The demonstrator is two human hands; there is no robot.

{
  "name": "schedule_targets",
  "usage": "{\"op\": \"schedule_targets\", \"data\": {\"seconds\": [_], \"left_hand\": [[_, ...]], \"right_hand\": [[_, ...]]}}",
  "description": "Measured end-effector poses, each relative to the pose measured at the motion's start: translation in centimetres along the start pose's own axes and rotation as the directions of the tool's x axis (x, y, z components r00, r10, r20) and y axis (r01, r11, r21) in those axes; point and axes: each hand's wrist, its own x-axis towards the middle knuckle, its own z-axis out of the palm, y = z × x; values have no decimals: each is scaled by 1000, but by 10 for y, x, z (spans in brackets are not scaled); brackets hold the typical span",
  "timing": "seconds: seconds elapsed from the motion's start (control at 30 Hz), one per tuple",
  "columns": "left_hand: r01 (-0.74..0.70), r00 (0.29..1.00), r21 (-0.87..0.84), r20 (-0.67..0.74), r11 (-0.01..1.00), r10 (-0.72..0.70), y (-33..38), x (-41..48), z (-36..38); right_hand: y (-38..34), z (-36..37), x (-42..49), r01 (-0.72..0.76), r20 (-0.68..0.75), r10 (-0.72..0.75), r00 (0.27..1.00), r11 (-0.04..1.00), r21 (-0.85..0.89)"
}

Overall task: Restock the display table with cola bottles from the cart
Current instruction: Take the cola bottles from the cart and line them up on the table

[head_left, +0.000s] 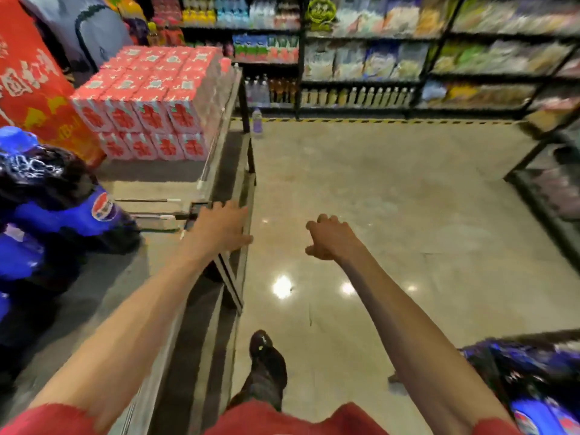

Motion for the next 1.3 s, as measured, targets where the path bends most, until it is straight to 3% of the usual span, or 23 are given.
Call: {"op": "schedule_targets", "data": {"seconds": [0.33,0.73,1.03,1.3], "left_hand": [[-285,957,162,-1,945,289,179,17,-24],[-695,717,210,141,687,683,423,13,-27],[-855,517,156,213,494,829,593,-15,-2],[-896,434,221,256,385,864,696,-47,15]], "right_hand": [[130,27,-132,-371,19,374,927,912,174],[270,89,-302,-710,143,709,691,628,319],[362,143,-409,-836,315,781,539,450,315],[415,185,-480,-870,345,820,457,331,365]]}}
